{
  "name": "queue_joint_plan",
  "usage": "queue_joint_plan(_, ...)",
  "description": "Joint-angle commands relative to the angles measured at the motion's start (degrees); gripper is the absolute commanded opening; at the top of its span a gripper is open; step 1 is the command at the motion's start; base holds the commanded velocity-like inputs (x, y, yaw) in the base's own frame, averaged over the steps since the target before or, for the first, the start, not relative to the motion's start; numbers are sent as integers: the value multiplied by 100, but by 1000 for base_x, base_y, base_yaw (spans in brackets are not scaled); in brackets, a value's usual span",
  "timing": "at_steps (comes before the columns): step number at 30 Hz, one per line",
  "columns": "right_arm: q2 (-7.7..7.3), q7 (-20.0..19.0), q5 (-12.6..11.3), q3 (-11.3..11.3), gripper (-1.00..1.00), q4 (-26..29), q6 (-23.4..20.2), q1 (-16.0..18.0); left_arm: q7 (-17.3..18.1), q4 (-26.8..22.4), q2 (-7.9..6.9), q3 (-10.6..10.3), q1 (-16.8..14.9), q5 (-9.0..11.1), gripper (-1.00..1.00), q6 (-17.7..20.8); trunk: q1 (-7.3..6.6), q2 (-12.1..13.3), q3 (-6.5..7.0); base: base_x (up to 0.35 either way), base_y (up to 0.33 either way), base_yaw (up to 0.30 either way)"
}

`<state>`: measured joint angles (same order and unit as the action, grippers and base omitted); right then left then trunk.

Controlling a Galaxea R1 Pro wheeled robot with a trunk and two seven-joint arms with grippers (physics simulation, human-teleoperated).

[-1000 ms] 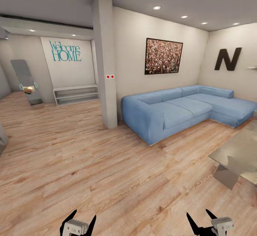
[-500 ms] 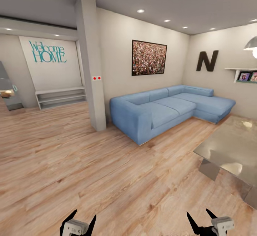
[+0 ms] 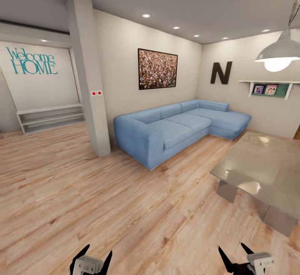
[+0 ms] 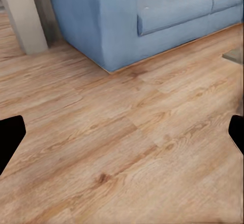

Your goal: Put the three can of soda from the living room inside the tash can in the kitchen.

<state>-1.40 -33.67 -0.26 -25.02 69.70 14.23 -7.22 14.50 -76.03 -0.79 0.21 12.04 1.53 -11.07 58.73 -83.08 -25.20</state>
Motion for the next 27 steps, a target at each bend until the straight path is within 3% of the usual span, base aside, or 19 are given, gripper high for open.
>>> queue_joint_plan(1,0,0,0,-6,100,0,-2,0,0,0,0,1,0,-1,100,0,0,0,4,0,0,-235)
queue_joint_plan(17,0,9,-6,-54,100,0,-8,1,-2,6,10,-3,0,-17,100,0,0,0,69,7,-4,-235)
queue_joint_plan(27,0,10,-3,-56,100,0,-8,1,-47,144,21,-4,-1,-26,100,0,0,0,110,163,-139,-235)
